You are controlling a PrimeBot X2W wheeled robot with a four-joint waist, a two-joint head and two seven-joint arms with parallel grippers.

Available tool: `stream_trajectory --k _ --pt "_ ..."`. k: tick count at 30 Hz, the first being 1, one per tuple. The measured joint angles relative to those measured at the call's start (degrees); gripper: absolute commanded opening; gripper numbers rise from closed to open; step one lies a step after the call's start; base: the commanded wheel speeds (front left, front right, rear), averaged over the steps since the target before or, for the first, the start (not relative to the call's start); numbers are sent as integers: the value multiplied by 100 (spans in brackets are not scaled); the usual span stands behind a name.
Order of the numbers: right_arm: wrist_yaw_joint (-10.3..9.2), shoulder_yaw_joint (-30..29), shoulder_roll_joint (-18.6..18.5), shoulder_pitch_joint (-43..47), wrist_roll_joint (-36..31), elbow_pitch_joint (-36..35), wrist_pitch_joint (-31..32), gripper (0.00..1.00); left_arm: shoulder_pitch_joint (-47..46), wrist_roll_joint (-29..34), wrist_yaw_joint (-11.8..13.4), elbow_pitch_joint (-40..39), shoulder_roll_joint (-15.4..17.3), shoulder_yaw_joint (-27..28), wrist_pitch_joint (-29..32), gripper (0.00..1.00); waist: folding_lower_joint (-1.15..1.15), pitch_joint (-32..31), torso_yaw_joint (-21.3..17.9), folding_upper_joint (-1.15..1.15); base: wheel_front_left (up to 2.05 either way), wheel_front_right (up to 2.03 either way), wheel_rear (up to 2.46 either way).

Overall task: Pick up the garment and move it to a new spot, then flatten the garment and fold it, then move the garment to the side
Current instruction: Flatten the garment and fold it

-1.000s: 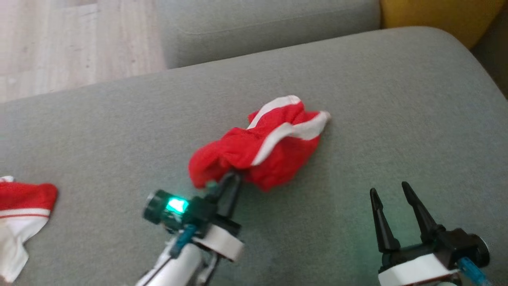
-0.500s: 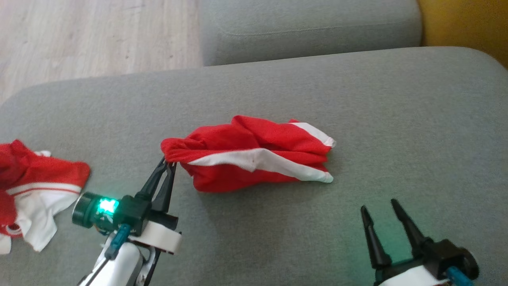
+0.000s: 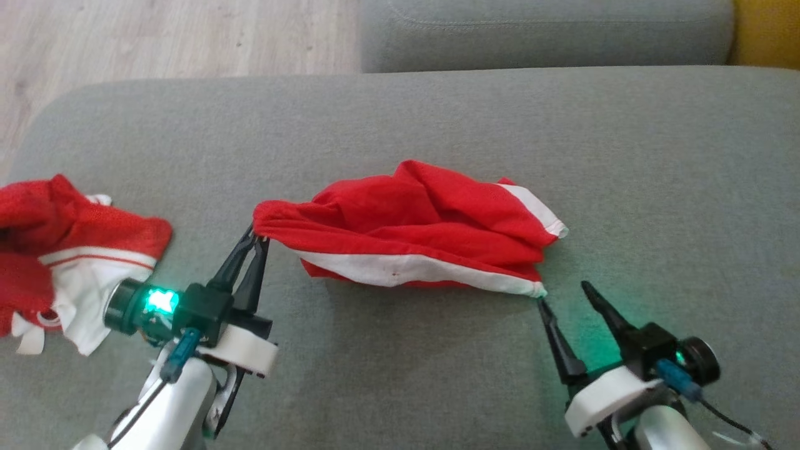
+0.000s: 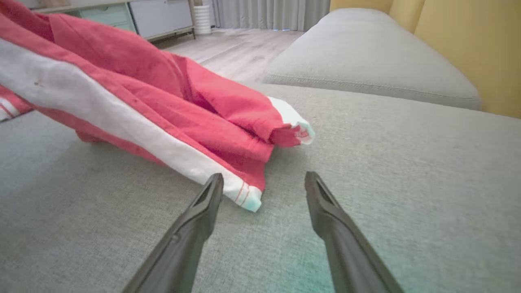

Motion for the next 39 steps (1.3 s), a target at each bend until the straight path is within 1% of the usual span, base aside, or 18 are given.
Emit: stream_trajectory --k 5,8,9,10,11,12,13,17,20,23,24,25,26,30,36,37,38,39 --pt "0 277 -63 -192 -98 422 0 100 -109 44 -44 54 -21 -20 0 0 0 78 114 0 0 0 0" --pt "0 312 -77 -268 -100 530 0 100 -196 59 -46 82 -41 -53 0 0 0 124 175 0 0 0 0" --pt "0 316 -86 -306 -115 542 0 93 -213 59 -47 87 -49 -65 0 0 0 135 189 0 0 0 0" --pt "0 315 -93 -340 -146 542 0 64 -219 60 -47 91 -55 -73 0 0 0 144 201 0 0 0 0" --pt "0 313 -101 -368 -166 541 0 40 -226 78 -48 102 -62 -80 0 0 0 151 212 0 0 0 0" --pt "0 312 -103 -396 -175 541 0 18 -229 100 -49 113 -64 -83 0 0 0 156 220 0 0 0 0" --pt "0 316 -104 -413 -182 541 0 0 -233 101 -68 124 -67 -86 0 0 0 160 227 0 0 0 0" --pt "0 404 -120 -417 -190 654 0 0 -260 101 -92 166 -73 -96 0 0 0 149 228 0 0 0 0" --pt "0 586 -148 -428 -189 826 0 0 -325 101 -114 187 -74 -101 0 0 0 138 221 0 0 0 0" --pt "0 622 -155 -469 -189 839 0 0 -350 101 -134 213 -73 -123 0 0 -1 127 219 0 0 0 0" --pt "0 620 -164 -505 -189 836 0 17 -358 102 -141 224 -73 -130 0 0 -1 124 220 0 0 0 0" --pt "0 620 -175 -538 -189 831 0 78 -368 102 -141 236 -73 -137 0 0 0 120 223 0 0 0 0" --pt "0 614 -189 -558 -197 816 0 100 -385 102 -141 250 -73 -145 0 0 0 113 226 0 0 0 0" --pt "0 590 -249 -564 -300 844 1 100 -437 102 -141 257 -74 -177 0 0 -1 97 254 0 0 0 0" --pt "0 831 -253 -798 -349 1293 1 100 -571 102 -147 258 -91 -260 1 0 -1 155 319 0 0 0 0" --pt "0 868 -255 -859 -350 1323 1 56 -611 102 -147 258 -100 -265 1 0 -1 174 329 0 0 0 0" --pt "0 887 -258 -915 -366 1325 1 5 -653 102 -147 260 -107 -270 0 0 -1 191 338 0 0 0 0" --pt "0 889 -261 -976 -402 1324 1 0 -689 102 -148 263 -111 -274 0 0 0 207 345 0 0 0 0"
